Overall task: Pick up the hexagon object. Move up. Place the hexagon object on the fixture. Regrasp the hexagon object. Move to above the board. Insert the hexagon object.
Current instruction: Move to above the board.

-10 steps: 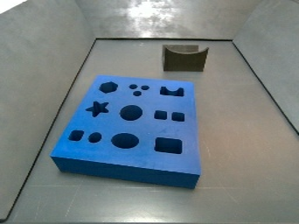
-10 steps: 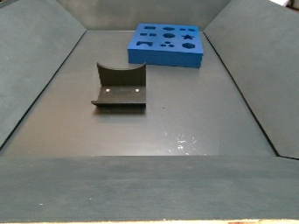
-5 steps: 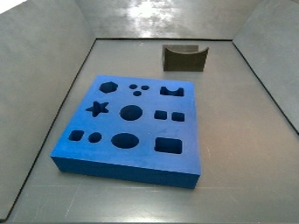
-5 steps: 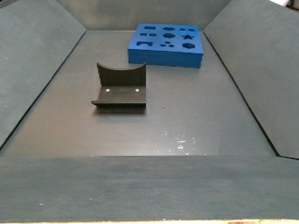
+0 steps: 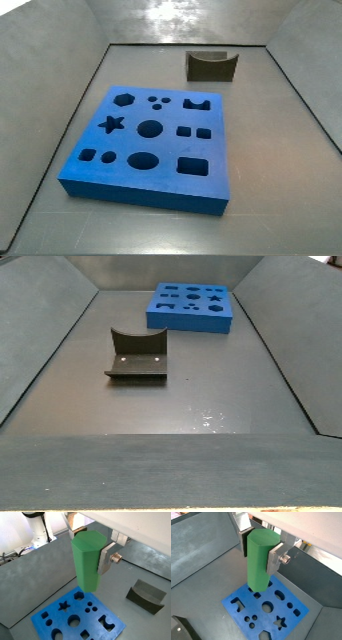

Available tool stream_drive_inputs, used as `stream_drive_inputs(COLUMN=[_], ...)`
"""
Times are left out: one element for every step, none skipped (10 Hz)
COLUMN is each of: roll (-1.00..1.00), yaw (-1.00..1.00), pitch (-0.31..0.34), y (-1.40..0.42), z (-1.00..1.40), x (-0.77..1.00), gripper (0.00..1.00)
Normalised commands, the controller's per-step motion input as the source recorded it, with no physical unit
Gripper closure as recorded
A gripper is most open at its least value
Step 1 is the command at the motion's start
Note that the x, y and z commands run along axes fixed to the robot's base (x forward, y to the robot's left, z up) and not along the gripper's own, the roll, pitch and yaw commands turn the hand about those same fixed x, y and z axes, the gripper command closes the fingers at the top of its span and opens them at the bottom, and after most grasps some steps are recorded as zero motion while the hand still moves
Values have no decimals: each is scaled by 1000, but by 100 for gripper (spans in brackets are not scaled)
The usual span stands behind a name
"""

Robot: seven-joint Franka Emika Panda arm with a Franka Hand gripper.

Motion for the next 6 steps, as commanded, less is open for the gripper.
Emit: stream_drive_inputs(roll=[-153, -153, -153, -153, -153, -153], yaw=[-1, -1, -1, -1, -1, -1], pitch=[-203, -203, -203, -203, -203, -203], y=[69, 69, 69, 69, 69, 68], z=[22, 22, 22, 22, 22, 22], x=[-167, -168, -168, -168, -168, -168], gripper=[100, 100, 100, 100, 100, 100])
